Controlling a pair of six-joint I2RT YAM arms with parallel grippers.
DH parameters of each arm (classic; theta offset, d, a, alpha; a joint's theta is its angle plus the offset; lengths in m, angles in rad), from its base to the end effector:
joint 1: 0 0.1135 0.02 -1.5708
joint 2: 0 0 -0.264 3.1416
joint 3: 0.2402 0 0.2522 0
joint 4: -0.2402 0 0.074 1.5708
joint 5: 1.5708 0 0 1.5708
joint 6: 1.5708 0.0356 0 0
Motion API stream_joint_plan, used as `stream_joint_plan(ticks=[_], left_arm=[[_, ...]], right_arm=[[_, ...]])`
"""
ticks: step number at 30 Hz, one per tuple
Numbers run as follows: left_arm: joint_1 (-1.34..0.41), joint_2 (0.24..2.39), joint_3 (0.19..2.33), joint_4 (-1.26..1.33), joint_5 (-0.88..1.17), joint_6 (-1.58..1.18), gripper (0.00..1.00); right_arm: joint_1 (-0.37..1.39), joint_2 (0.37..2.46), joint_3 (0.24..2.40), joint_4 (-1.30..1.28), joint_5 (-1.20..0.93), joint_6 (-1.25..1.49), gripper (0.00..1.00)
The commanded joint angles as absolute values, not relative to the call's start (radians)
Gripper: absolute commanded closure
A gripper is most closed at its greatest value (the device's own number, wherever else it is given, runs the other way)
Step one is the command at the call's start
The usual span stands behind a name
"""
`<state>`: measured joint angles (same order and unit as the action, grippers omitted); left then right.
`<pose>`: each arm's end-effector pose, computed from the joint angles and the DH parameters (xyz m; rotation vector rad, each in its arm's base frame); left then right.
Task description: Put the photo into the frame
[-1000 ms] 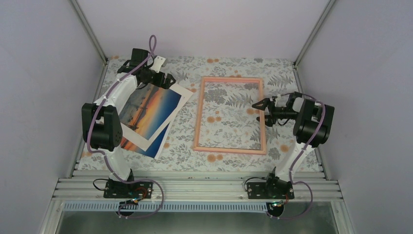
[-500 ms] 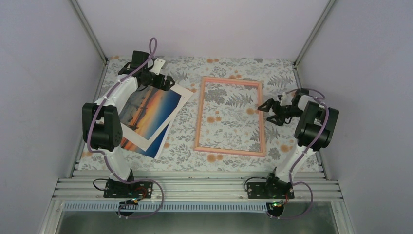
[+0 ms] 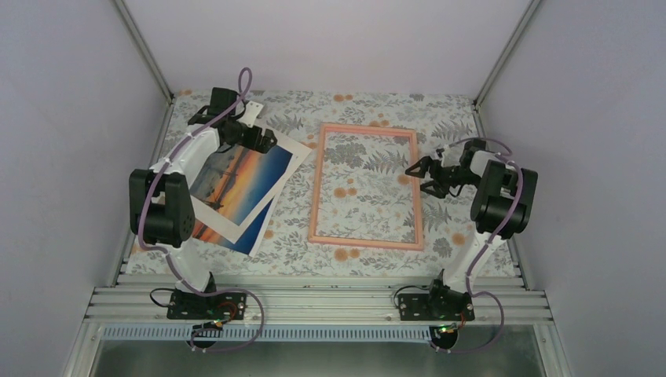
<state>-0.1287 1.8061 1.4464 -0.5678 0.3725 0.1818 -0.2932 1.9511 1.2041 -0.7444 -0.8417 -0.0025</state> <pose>0.3913 -0.0637 0.2544 0.5322 2.4028 -0.4410 0.3391 -0.0747 0.1388 0.3439 2.6808 1.1805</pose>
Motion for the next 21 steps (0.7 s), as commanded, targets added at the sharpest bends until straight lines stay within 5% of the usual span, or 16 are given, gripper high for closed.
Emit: stream_joint_plan(ticks=[1,12,21], left_arm=[[-0.103,1.737,1.423,-0.609,0.329,0.227,0.0],[-0.05,1.579,1.275,-0.693,0.06,0.429,0.0],[0.133,1.412,1.12,-0.779,0.113,0.479,0.0]], right_arm=[[-0.272,1.989,1.187,-0.721,-0.86,0.02,0.0],[-0.267,1.819,1.271,-0.729,-0.77,-0.11,0.0],[-0.243,1.739,1.339,-0.824,-0.773,-0.252,0.0]])
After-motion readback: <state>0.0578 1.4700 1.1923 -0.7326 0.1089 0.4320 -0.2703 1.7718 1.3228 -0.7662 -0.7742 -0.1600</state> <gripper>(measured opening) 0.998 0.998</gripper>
